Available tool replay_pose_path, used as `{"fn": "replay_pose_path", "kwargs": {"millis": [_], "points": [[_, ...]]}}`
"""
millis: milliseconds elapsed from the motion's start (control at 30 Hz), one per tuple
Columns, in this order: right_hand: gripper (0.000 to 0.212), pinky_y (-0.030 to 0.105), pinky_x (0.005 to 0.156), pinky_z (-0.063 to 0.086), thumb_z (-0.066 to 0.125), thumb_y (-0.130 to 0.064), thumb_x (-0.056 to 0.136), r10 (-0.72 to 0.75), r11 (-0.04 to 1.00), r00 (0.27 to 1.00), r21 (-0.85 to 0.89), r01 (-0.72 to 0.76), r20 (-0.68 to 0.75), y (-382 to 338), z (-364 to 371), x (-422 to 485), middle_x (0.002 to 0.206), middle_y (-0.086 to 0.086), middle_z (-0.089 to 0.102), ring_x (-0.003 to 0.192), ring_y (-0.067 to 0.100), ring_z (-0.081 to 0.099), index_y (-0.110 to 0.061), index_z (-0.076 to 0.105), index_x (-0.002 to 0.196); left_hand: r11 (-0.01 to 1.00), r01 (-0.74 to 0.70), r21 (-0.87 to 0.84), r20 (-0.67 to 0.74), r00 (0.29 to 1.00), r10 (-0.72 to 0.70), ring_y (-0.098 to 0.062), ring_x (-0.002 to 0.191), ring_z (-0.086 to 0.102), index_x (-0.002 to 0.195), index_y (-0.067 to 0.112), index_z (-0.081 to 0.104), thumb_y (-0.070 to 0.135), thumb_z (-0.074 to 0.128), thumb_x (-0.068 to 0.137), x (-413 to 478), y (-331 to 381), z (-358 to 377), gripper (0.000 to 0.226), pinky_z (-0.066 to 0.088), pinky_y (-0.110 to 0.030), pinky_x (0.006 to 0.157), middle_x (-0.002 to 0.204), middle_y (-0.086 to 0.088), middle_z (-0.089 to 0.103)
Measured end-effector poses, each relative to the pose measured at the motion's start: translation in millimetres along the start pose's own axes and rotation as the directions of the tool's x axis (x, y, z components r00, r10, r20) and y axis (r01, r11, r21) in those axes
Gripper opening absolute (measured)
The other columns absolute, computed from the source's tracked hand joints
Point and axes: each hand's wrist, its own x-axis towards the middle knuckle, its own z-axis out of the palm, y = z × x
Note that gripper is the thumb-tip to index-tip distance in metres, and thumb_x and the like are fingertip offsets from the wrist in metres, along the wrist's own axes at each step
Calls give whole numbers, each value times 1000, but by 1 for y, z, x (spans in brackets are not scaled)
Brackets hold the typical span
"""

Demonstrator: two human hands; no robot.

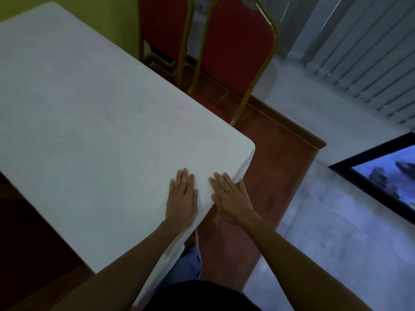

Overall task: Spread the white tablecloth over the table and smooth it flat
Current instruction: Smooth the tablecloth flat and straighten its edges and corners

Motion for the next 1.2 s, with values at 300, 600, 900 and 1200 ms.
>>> {"fn": "replay_pose_path", "kwargs": {"millis": [300, 600, 900, 1200], "points": [[60, 61, 121, 9, 26, -43, 106, 49, 997, 999, 61, -48, -19, 87, -35, 44, 168, -3, -2, 154, 18, -6, -24, 6, 160, 994, 60, 95, -18, 998, -58, -32, 151, 13, 153, 6, 25, 38, 26, 102, 46, 43, 15, 60, 10, -65, 117, 162, -15, 18], [65, 51, 120, 21, 43, -32, 103, -84, 945, 995, 312, 100, -62, 184, -60, 83, 167, 3, 12, 153, 24, 12, -20, 13, 159, 963, 266, 29, -51, 963, -265, -30, 153, -1, 156, 15, 19, 43, 13, 102, 93, 110, 31, 61, 3, -64, 118, 165, -9, 7], [12, 18, 65, 32, 59, -12, 94, -140, 871, 988, 481, 95, 59, 218, -70, 136, 104, 15, 72, 89, 27, 65, -6, 66, 101, 927, 372, 48, -57, 927, -370, -32, 151, 11, 154, 15, 26, 35, 24, 103, 149, 199, 59, 55, 13, -62, 116, 163, -8, 18], [17, 28, 60, 34, 65, -18, 93, -190, 913, 982, 371, 172, 13, 238, -63, 133, 79, 12, 69, 70, 31, 65, -7, 60, 82, 902, 425, 79, 5, 904, -427, -28, 152, -12, 157, 18, 2, 33, 18, 104, 142, 212, 64, 58, 2, -58, 121, 165, -4, -9]]}}
